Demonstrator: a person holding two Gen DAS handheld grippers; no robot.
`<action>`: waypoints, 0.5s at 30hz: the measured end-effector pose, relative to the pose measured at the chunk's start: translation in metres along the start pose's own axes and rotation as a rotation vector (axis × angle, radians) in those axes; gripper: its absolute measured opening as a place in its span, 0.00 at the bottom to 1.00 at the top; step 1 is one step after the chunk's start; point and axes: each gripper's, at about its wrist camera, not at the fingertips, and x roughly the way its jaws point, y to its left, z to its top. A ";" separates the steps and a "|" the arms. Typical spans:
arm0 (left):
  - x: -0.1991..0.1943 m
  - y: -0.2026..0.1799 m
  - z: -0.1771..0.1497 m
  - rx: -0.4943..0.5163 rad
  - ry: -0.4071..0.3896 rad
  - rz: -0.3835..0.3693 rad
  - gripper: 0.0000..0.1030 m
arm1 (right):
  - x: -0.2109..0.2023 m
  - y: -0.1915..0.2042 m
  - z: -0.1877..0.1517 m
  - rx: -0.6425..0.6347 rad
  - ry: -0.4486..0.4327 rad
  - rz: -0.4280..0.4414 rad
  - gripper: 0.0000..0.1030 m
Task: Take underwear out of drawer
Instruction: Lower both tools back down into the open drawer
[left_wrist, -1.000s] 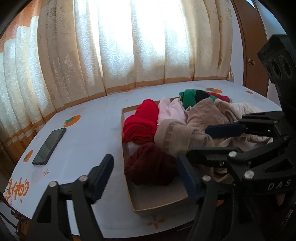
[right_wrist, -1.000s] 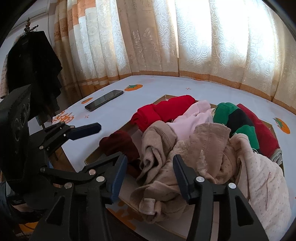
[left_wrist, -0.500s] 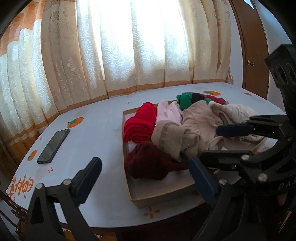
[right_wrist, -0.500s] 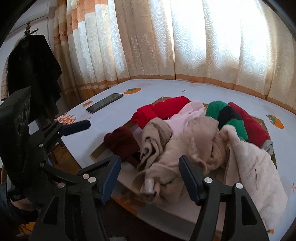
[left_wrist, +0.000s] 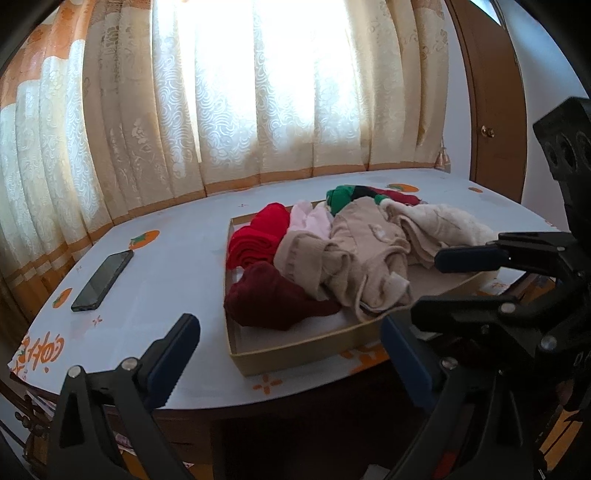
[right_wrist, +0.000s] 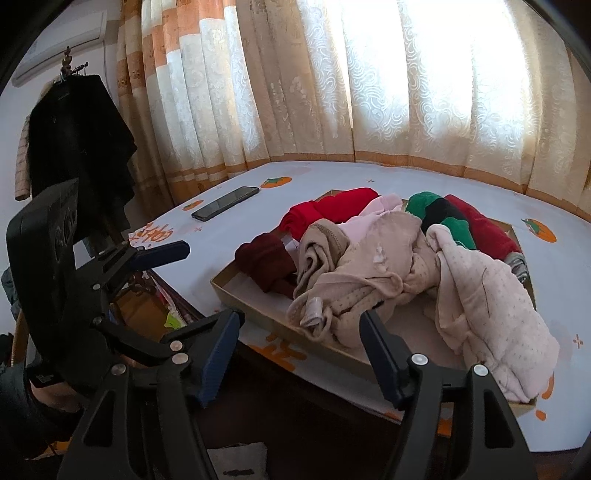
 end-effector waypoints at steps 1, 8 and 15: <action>-0.001 -0.001 -0.001 0.000 -0.001 0.002 0.97 | -0.002 0.001 -0.001 0.001 -0.002 0.001 0.68; -0.011 -0.003 -0.011 -0.015 -0.005 -0.006 0.97 | -0.014 0.009 -0.023 -0.026 0.013 0.007 0.68; -0.018 -0.006 -0.027 -0.012 0.018 -0.016 0.98 | -0.020 0.007 -0.055 -0.053 0.078 -0.002 0.68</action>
